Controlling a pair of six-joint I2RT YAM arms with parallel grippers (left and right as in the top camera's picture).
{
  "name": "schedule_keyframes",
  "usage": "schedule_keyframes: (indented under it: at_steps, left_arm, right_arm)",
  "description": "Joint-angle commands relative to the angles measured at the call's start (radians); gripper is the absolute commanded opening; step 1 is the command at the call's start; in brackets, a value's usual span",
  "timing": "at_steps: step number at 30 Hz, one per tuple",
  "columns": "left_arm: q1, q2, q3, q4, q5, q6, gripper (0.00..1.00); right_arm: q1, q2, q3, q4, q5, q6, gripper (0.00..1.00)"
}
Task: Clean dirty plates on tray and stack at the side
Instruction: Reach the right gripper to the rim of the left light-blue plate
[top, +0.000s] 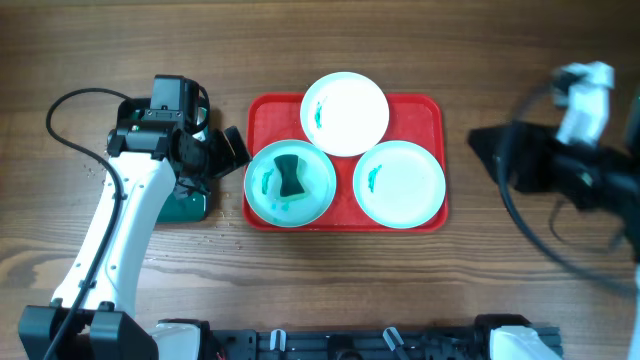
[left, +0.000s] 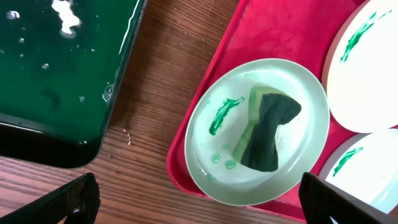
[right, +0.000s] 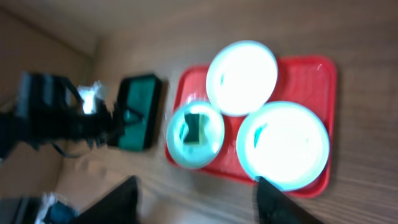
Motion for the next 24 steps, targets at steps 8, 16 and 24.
schedule_keyframes:
  at_steps: [8, 16, 24]
  left_arm:
    - [0.005, 0.001, 0.002, -0.002, 0.039, 0.000, 1.00]
    - [0.005, 0.001, 0.002, 0.002, 0.039, 0.000, 1.00]
    - [0.005, 0.001, 0.002, 0.019, 0.039, 0.000, 1.00]
  right_arm:
    - [0.332, 0.421, 0.013, 0.212, 0.194, 0.152, 0.57]
    - [0.485, 0.819, 0.013, 0.298, 0.203, 0.126, 0.36]
    - [0.499, 0.996, 0.011, 0.305, 0.238, 0.097, 0.34]
